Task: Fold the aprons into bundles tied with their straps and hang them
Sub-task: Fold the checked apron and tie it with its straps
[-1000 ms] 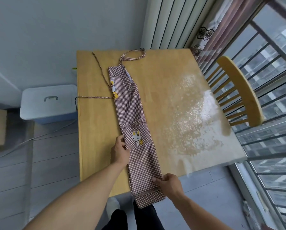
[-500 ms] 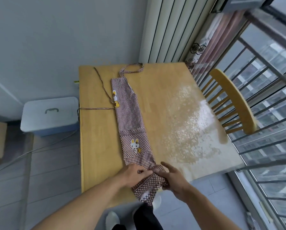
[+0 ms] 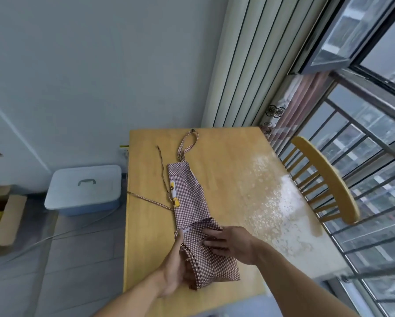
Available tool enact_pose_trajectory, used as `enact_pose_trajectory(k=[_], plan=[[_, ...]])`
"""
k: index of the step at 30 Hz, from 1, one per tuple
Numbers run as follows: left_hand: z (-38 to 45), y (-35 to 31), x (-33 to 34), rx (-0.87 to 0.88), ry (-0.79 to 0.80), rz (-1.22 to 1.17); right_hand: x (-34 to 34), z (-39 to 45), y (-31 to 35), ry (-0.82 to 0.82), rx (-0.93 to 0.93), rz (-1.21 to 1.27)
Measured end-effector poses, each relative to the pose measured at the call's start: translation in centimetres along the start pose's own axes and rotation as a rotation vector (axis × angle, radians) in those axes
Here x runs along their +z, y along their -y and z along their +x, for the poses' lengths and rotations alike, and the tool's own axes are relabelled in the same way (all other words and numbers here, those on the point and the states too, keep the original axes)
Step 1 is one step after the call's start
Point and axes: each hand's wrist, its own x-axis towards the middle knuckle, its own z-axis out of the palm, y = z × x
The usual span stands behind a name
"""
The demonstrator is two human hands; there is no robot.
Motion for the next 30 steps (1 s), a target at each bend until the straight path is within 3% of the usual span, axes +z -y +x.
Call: enact_pose_trajectory(k=[4, 8, 12, 15, 23, 30], plan=[[1.1, -2.7, -1.0, 0.098, -0.071, 0.231, 0.2, 1.9, 2.7, -0.006, 0.012, 0.035], [4.3, -7.1, -2.0, 0.265, -0.321, 0.345, -0.5, 5.3, 5.9, -0.028, -0.01, 0.005], [8.3, -11.7, -3.1, 0.289, -0.483, 0.378, -2.1, 10.5, 9.1, -0.364, -0.183, -0.395], [12.2, -14.7, -4.2, 0.274, -0.565, 0.425, -4.0, 15.7, 11.7, -0.443, -0.297, -0.744], [20.2, -20.2, -7.1, 0.207, -0.759, 0.551, -7.0, 29.8, 17.5, -0.341, -0.306, -0.93], [20.3, -21.0, -10.7, 0.269, -0.944, 0.797, -5.8, 31.6, 16.3, -0.391, -0.211, -0.853]])
